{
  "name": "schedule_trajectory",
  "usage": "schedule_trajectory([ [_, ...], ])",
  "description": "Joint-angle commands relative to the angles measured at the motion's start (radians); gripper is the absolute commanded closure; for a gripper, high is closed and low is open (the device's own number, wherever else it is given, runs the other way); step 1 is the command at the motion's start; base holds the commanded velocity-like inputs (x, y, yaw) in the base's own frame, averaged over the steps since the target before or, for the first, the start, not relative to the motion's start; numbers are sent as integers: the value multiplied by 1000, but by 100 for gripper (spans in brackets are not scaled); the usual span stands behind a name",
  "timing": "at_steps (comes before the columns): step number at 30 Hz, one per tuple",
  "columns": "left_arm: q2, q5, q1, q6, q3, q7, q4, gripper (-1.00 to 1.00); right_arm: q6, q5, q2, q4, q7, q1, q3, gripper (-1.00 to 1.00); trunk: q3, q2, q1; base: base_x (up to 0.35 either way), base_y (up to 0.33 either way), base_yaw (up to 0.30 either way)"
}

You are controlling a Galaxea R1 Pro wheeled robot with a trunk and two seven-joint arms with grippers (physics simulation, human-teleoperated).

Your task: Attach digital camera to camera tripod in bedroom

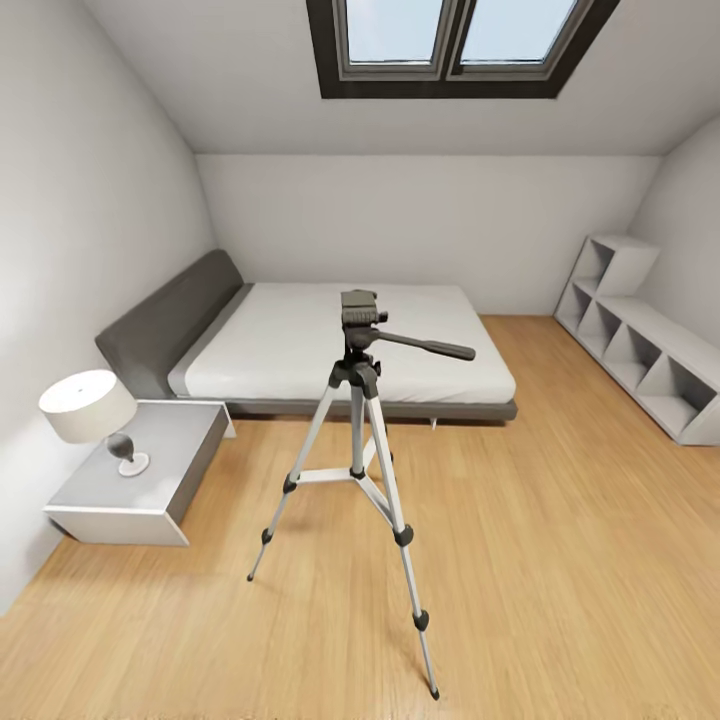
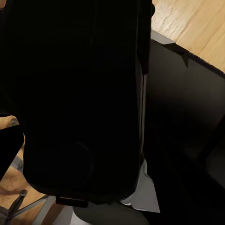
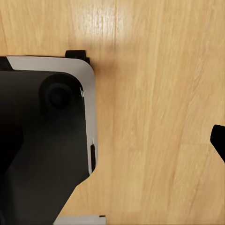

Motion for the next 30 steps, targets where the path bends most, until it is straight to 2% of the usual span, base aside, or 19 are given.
schedule_trajectory([
  [1, 0, 9, -1, 1, -8, -4, 0, 100, -5, -11, 0, 3, 5, -2, 8, -100, -3, -2, 0, 0, 0, 0],
  [9, 0, 9, -1, 1, -7, -4, 0, 100, -4, -11, 0, 3, 5, -2, 9, -100, -10, -2, 0, 0, 0, 0],
  [30, 0, 9, -1, 1, -8, -4, 0, 100, -1, -9, 1, 3, 8, -2, 10, -100, -11, -2, 0, 0, 0, 0],
])
